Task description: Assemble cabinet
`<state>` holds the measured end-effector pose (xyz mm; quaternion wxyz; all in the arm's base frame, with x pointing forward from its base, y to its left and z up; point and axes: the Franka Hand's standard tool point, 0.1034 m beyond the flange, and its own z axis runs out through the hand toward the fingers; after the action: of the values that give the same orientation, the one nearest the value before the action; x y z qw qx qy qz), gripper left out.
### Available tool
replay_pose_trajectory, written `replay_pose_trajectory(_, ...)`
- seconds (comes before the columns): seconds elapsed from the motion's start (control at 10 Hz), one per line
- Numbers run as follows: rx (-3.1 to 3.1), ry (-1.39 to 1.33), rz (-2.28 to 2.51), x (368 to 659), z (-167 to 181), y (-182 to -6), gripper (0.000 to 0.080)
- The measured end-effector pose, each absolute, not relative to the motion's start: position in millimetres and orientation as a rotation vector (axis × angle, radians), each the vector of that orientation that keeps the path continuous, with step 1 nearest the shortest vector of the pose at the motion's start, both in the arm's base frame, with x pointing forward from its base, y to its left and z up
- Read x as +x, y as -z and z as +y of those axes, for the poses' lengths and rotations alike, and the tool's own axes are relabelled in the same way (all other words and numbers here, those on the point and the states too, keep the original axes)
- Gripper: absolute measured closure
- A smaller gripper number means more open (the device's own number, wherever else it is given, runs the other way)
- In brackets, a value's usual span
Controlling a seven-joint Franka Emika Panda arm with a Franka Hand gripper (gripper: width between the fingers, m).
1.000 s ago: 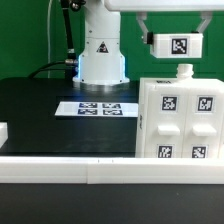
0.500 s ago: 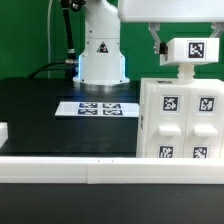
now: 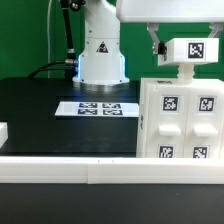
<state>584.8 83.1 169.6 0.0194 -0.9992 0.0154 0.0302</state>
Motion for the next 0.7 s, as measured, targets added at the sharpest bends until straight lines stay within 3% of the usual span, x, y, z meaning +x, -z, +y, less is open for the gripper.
replay_pose_trajectory(0.7, -3.098, -0.031, -0.037, 596, 83, -155.2, 0.0235)
